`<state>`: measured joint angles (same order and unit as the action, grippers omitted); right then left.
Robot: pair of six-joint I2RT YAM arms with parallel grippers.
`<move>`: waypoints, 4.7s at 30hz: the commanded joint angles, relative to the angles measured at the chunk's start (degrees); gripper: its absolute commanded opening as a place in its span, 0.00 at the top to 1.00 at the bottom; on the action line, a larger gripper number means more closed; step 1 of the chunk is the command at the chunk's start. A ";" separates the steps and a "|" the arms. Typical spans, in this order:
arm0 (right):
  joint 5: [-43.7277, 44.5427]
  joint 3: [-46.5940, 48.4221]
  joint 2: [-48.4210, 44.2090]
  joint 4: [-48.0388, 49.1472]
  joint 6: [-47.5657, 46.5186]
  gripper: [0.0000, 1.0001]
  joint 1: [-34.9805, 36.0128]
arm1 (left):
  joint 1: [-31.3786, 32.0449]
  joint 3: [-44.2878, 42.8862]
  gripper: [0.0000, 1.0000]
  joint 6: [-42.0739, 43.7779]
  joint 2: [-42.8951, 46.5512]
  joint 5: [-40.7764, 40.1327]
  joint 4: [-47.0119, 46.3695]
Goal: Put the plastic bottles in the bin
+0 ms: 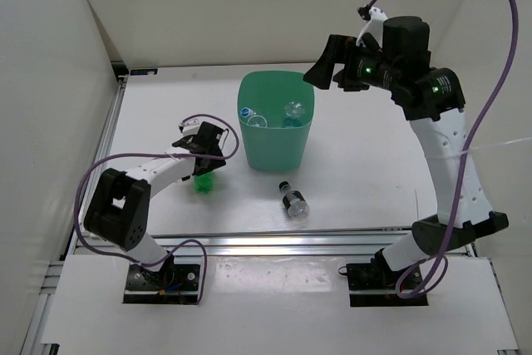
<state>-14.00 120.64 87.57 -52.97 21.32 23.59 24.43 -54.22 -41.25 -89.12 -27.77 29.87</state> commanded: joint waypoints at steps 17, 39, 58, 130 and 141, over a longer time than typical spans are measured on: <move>0.73 -4.97 -2.05 -0.91 -2.07 0.00 0.05 | -0.17 -2.89 0.76 -1.90 3.24 0.79 -0.17; 5.91 -7.17 -2.58 -0.91 -2.07 0.00 0.05 | 19.94 -52.76 0.77 13.92 -8.43 -6.79 1.86; 5.74 -29.70 -18.72 -1.27 -3.39 0.00 0.05 | 17.78 -33.45 0.00 10.77 18.34 -25.40 2.47; 16.72 -6.83 8.22 12.45 -10.35 0.25 16.31 | 17.06 1.14 0.00 -26.77 38.50 -27.69 35.52; 25.60 -15.17 -3.36 6.58 -5.33 0.00 9.64 | 17.06 1.13 0.00 -35.91 39.02 -30.58 43.96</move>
<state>7.84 105.32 90.45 -44.64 14.48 36.75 41.36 -52.40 -72.77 -50.94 -55.42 70.89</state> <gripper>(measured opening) 0.998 0.999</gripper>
